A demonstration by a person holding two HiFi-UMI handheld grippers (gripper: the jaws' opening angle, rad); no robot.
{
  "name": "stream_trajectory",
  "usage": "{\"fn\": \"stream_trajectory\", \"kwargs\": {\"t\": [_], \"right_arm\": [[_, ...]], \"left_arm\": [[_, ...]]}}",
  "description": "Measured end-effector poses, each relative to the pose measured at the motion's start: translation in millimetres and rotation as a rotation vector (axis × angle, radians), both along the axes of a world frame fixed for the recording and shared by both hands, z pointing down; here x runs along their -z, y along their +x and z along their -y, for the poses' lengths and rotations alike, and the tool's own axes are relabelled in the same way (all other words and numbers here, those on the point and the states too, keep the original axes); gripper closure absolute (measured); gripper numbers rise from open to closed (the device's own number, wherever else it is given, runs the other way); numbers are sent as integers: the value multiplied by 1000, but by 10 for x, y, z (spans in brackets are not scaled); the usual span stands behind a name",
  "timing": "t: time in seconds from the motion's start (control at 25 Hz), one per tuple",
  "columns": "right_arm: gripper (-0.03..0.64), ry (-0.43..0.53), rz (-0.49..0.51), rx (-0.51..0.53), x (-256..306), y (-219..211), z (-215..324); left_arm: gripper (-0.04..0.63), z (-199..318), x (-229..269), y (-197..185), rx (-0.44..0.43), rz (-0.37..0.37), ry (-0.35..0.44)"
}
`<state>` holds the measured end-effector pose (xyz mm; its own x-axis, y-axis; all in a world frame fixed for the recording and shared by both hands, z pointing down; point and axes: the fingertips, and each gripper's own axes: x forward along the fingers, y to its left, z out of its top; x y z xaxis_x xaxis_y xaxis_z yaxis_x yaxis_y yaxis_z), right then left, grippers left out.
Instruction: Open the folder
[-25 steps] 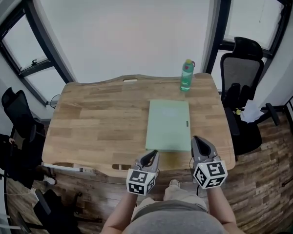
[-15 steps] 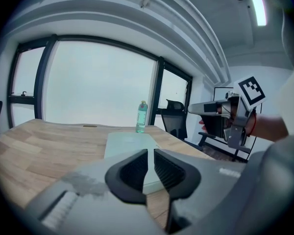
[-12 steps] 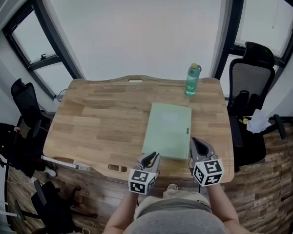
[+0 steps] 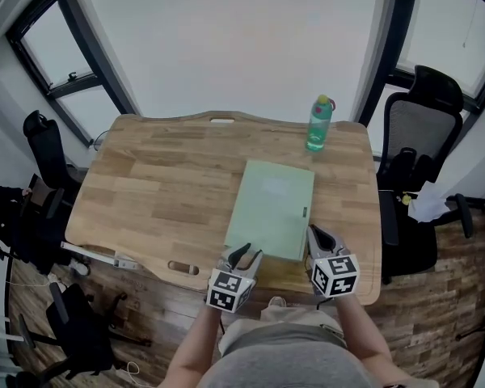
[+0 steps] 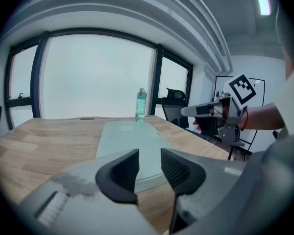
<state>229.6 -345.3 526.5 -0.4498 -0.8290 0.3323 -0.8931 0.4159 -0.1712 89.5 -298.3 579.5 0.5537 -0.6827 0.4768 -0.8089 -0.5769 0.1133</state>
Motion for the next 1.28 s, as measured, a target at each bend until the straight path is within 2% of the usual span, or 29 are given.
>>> {"fn": "stream_trajectory", "kwargs": {"t": [0.56,0.96,1.28], "right_arm": [[618,-176,-66,30,-907,94,155],[618,-248,-103,55,-1247,64,185],[617,-248,-86,67,-1261,53,188]], "left_arm": [[300,11,-596,46,-149,324,-17],[279,130,-821,-60,-162,566,46],[281,189,-814,-130,-135,565,58]]}}
